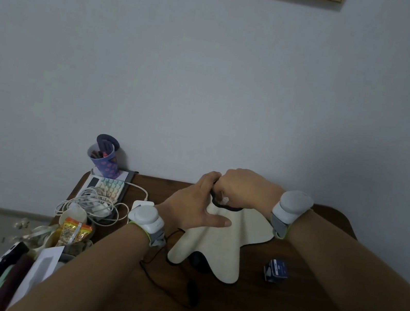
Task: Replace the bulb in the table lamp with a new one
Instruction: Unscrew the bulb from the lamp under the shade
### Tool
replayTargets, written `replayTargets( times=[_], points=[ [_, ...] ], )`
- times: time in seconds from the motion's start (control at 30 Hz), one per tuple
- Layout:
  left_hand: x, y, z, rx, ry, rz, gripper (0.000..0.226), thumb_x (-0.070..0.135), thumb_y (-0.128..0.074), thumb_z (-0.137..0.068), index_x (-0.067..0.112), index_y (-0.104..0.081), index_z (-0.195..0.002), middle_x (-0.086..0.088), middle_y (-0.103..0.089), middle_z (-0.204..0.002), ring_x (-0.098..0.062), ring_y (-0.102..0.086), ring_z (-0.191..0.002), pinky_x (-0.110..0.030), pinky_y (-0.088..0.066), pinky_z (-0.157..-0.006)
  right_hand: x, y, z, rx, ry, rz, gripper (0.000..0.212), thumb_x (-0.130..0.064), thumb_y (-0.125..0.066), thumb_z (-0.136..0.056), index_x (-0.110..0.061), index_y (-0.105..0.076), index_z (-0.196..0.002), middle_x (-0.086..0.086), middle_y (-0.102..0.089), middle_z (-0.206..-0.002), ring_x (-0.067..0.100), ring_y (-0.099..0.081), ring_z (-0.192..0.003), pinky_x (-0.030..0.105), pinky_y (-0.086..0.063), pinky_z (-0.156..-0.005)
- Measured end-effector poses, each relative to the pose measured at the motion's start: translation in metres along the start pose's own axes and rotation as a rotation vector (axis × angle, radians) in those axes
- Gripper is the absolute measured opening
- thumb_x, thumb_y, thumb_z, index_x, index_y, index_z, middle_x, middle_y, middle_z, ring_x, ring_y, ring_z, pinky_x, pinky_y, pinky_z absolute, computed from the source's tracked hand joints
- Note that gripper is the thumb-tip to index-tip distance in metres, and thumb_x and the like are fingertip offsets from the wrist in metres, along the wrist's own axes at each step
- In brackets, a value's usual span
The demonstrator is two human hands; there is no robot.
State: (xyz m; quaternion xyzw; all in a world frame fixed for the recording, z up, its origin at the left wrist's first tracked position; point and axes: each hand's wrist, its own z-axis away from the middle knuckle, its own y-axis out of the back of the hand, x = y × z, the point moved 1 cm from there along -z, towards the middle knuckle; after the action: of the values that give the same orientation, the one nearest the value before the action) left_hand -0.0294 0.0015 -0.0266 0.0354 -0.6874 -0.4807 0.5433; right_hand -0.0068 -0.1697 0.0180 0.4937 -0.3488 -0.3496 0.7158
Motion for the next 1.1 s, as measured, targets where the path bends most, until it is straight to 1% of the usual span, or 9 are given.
replayTargets(
  times=[0.1,0.23,0.37,0.53,0.6,0.7,0.83,0.97,1.1],
  points=[
    [0.0,0.001,-0.001,0.0,-0.006,-0.006,0.111,0.07,-0.08,-0.071,0.04,-0.013,-0.153,0.013,-0.046,-0.142,-0.005,-0.059,-0.107,-0.026,-0.047,-0.09,0.003,0.004,0.001,-0.005,-0.019,-0.021,0.02,-0.041,-0.058,-0.09,-0.029,-0.073,-0.087,-0.006,-0.06,-0.074,0.01,-0.053,-0.054,0.026,-0.03,-0.047],
    [0.001,0.002,-0.001,0.003,-0.011,-0.004,0.111,0.071,-0.08,-0.069,0.041,-0.013,-0.153,0.015,-0.044,-0.144,-0.006,-0.06,-0.11,-0.03,-0.051,-0.095,0.004,0.009,0.002,-0.06,-0.053,0.001,0.011,-0.031,-0.065,-0.086,-0.025,-0.075,-0.087,-0.005,-0.06,-0.073,0.01,-0.052,-0.053,0.026,-0.031,-0.046],
    [0.002,0.002,0.001,0.003,-0.004,-0.004,0.112,0.073,-0.08,-0.067,0.043,-0.013,-0.152,0.016,-0.045,-0.133,0.005,-0.058,-0.097,-0.015,-0.043,-0.081,0.002,0.013,0.004,-0.087,-0.072,0.01,0.012,-0.028,-0.066,-0.084,-0.024,-0.076,-0.09,-0.001,-0.065,-0.08,0.012,-0.053,-0.055,0.025,-0.034,-0.046],
    [0.002,0.004,-0.002,-0.015,0.006,0.026,0.117,0.072,-0.082,-0.066,0.039,-0.013,-0.155,0.015,-0.038,-0.152,-0.006,-0.055,-0.124,-0.032,-0.049,-0.104,0.0,0.03,0.013,-0.095,-0.082,-0.009,0.02,-0.019,-0.069,-0.079,-0.026,-0.077,-0.097,0.001,-0.066,-0.088,0.017,-0.061,-0.065,0.026,-0.036,-0.048],
    [0.002,0.007,-0.004,-0.021,0.016,0.036,0.119,0.069,-0.084,-0.066,0.035,-0.015,-0.156,0.013,-0.036,-0.154,-0.006,-0.051,-0.129,-0.034,-0.048,-0.109,-0.001,0.036,0.015,-0.099,-0.075,-0.019,0.022,-0.018,-0.068,-0.079,-0.023,-0.076,-0.098,0.003,-0.069,-0.093,0.023,-0.068,-0.077,0.029,-0.045,-0.054],
    [0.005,0.009,-0.004,-0.022,0.007,0.025,0.116,0.069,-0.085,-0.064,0.037,-0.019,-0.154,0.014,-0.038,-0.152,-0.006,-0.05,-0.129,-0.034,-0.048,-0.109,-0.002,0.044,0.02,-0.078,-0.054,-0.05,0.022,-0.023,-0.069,-0.085,-0.022,-0.074,-0.106,0.002,-0.068,-0.101,0.024,-0.067,-0.089,0.041,-0.058,-0.076],
    [0.007,0.013,-0.005,-0.014,-0.003,0.031,0.111,0.073,-0.083,-0.064,0.041,-0.023,-0.152,0.014,-0.039,-0.152,-0.003,-0.044,-0.133,-0.03,-0.042,-0.111,0.002,0.055,0.028,-0.039,-0.041,-0.132,0.031,-0.027,-0.065,-0.093,-0.026,-0.069,-0.124,-0.002,-0.063,-0.112,0.021,-0.061,-0.1,0.04,-0.054,-0.084],
    [0.008,0.015,-0.008,-0.003,-0.001,0.024,0.102,0.082,-0.076,-0.065,0.047,-0.027,-0.147,0.017,-0.043,-0.147,0.0,-0.044,-0.13,-0.024,-0.038,-0.107,0.006,0.061,0.033,-0.002,-0.022,-0.264,0.035,-0.022,-0.06,-0.099,-0.024,-0.064,-0.134,-0.005,-0.049,-0.11,0.015,-0.051,-0.101,0.034,-0.046,-0.088],
    [0.011,0.017,-0.011,0.017,-0.021,0.0,0.091,0.082,-0.069,-0.072,0.043,-0.033,-0.147,0.014,-0.048,-0.144,-0.003,-0.047,-0.13,-0.027,-0.04,-0.108,0.009,0.064,0.04,0.037,-0.026,-0.357,0.035,-0.02,-0.056,-0.102,-0.022,-0.064,-0.136,0.001,-0.053,-0.116,0.019,-0.055,-0.108,0.039,-0.047,-0.096]
  ],
)
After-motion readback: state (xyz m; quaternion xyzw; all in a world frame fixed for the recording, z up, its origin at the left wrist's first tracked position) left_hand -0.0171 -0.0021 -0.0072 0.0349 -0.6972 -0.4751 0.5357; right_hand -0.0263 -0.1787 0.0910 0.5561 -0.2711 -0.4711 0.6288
